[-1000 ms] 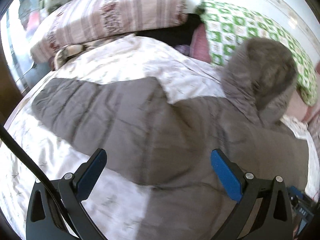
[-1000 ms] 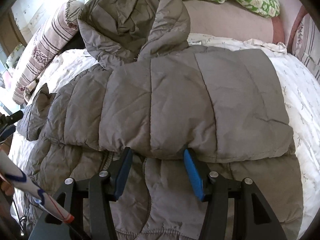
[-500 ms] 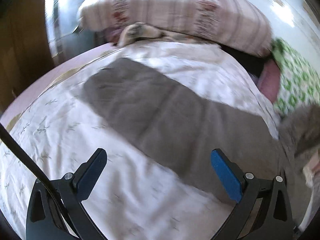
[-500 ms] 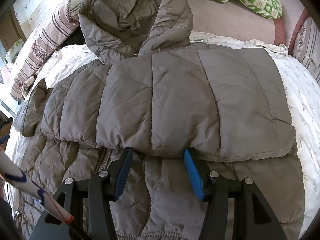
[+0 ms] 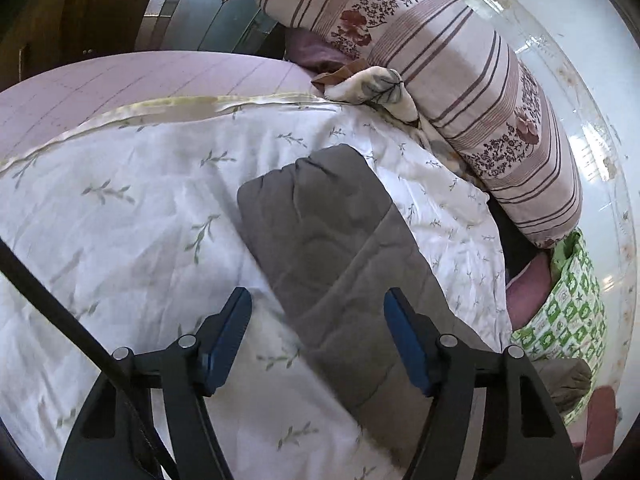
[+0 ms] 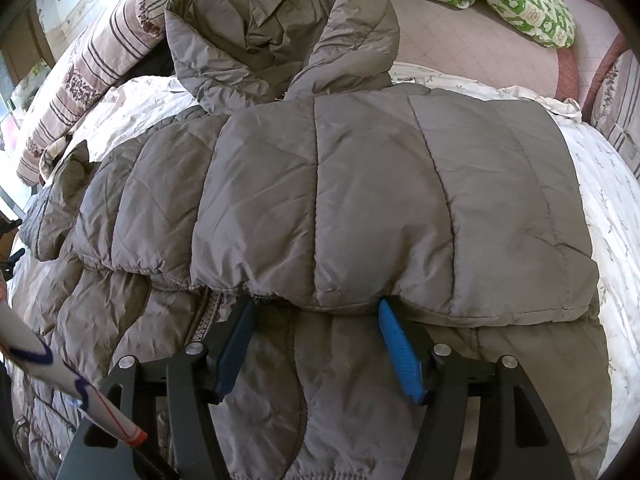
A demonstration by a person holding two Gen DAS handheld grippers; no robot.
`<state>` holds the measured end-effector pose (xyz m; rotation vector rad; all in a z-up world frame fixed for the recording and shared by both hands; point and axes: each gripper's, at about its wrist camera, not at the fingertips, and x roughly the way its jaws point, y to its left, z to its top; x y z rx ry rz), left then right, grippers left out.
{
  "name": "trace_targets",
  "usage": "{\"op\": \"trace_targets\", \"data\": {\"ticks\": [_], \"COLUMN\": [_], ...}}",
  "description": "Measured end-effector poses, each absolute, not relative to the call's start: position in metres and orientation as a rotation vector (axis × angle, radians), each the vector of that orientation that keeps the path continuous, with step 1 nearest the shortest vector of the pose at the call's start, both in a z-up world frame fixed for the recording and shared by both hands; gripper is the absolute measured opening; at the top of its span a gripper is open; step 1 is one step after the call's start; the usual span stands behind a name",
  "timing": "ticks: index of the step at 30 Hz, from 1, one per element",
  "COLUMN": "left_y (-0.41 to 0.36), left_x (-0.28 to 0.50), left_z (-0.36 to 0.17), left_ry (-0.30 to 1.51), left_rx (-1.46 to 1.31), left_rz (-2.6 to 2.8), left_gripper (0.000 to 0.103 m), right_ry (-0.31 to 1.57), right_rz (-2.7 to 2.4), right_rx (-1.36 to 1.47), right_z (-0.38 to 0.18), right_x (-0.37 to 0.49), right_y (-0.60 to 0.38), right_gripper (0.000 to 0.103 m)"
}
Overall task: Fold large clothes
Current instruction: 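Move the left gripper to the other sleeve cuff and close on it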
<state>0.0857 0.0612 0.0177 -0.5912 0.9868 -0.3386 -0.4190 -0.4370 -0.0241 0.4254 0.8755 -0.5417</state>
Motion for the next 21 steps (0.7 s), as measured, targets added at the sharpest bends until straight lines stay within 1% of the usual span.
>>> {"op": "trace_targets", "data": {"ticks": [8, 9, 10, 11, 16, 21], "left_y": [0.046, 0.042, 0.037, 0.034, 0.033, 0.027], "left_x": [0.093, 0.092, 0.092, 0.092, 0.086, 0.071], "left_z": [0.016, 0.017, 0.018, 0.017, 0.022, 0.053], "left_ry": [0.94, 0.938, 0.944, 0.956, 0.948, 0.873], "left_rx": [-0.524, -0.499, -0.462, -0.441, -0.453, -0.42], "left_rz": [-0.325, -0.328, -0.328, -0.329, -0.31, -0.318], "left_gripper": [0.07, 0.064, 0.036, 0.02, 0.016, 0.015], "right_ry": [0.872, 0.872, 0.872, 0.871, 0.865, 0.862], "right_rz": [-0.541, -0.54, -0.54, -0.539, -0.536, -0.537], "right_rx": [0.435, 0.436, 0.436, 0.437, 0.45, 0.459], "right_z": [-0.025, -0.025, -0.025, -0.025, -0.024, -0.023], "right_x": [-0.418, -0.418, -0.418, -0.419, -0.421, -0.421], "right_y": [-0.437, -0.437, -0.437, -0.437, -0.438, -0.439], "right_gripper": [0.07, 0.07, 0.07, 0.07, 0.07, 0.07]}}
